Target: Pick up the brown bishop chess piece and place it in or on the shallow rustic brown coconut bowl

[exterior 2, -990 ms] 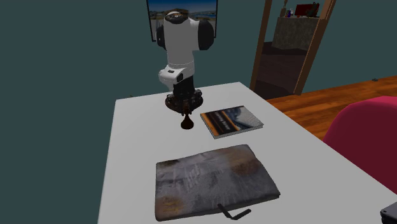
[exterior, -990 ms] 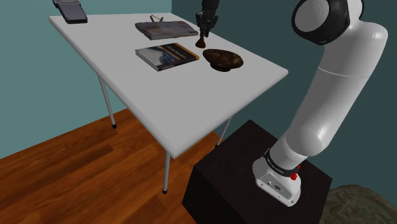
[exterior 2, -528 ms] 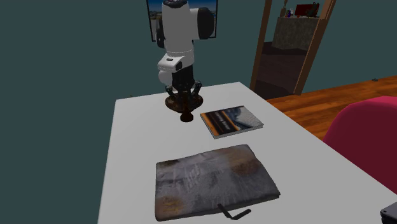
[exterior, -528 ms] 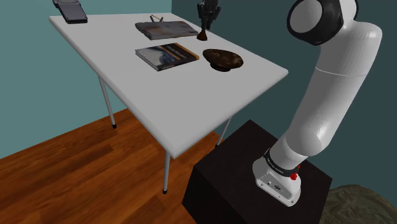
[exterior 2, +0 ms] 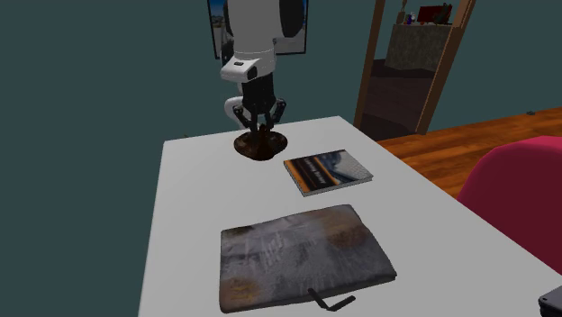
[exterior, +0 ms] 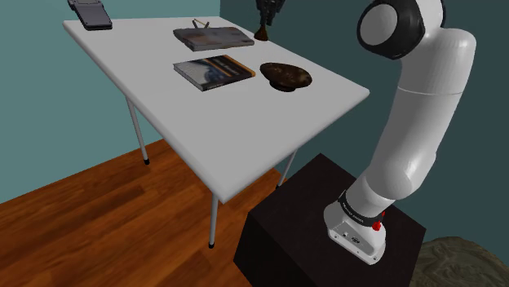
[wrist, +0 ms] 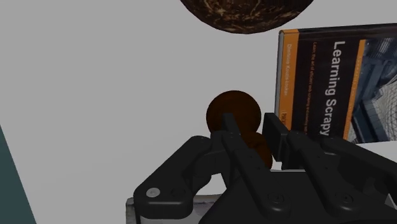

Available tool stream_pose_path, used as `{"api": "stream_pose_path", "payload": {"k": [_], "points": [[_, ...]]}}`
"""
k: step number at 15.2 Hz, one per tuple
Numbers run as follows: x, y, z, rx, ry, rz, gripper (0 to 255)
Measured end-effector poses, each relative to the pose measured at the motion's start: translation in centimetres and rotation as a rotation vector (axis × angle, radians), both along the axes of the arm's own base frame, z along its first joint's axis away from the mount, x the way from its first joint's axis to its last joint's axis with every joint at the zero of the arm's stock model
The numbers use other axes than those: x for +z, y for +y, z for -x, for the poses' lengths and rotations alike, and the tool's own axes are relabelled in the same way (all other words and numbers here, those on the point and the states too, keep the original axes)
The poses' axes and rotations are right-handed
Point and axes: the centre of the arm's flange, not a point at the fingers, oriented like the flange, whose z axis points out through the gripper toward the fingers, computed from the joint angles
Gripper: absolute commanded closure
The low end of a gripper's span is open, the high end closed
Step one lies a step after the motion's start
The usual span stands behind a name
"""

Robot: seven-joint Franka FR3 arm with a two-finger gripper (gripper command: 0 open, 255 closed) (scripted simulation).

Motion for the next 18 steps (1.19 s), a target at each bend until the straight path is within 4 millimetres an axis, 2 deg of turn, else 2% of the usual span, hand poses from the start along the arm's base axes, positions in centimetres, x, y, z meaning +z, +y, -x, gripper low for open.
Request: {"api": "stream_pose_path", "payload": {"k": [3,15,16,18], "points": [[1.1,0.1,0.5,0.0,0.001,0.0,255],[2.9,2.8,15.5,0.0,0.0,0.0,255],[2.9,3.2,16.5,0.0,0.0,0.0,255],[2.2,3.2,17.4,0.0,0.0,0.0,255]]}}
